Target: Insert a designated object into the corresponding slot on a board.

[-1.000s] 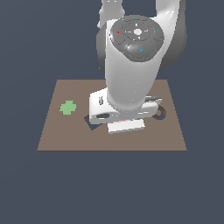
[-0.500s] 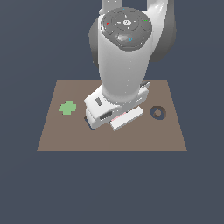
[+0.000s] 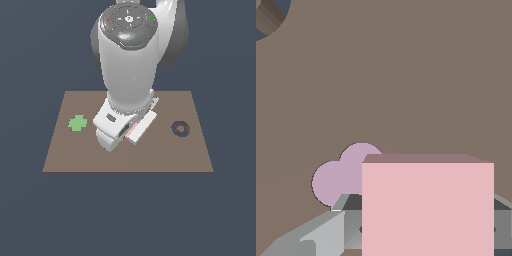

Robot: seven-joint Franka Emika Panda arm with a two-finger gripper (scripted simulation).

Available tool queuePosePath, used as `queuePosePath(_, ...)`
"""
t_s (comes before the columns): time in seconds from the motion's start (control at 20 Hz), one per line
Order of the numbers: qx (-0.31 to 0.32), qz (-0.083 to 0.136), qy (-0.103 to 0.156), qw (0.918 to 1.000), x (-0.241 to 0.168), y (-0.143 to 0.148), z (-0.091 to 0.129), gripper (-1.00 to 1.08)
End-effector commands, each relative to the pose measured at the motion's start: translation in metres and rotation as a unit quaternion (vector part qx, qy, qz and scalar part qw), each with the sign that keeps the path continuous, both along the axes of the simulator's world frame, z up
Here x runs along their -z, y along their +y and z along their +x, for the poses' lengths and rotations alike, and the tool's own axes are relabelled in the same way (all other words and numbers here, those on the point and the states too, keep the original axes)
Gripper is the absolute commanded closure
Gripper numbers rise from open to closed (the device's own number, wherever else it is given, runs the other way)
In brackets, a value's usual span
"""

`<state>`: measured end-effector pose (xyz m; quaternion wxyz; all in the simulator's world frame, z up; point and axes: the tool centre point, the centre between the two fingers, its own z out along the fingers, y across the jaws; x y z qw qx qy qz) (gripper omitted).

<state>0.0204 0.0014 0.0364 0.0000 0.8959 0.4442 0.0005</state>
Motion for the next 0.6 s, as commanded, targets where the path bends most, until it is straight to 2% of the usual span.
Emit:
queuePosePath(0.0, -0.048, 0.0, 0.0, 0.9988, -0.001, -0.005, -0.002, 1.08)
queuePosePath(0.25, -0.141, 0.0, -0.001, 0.9901, -0.001, -0.016, -0.003, 1.08)
queuePosePath(0.55, -0.249, -0.001, -0.001, 0.9686, -0.002, -0.029, -0.003, 1.08)
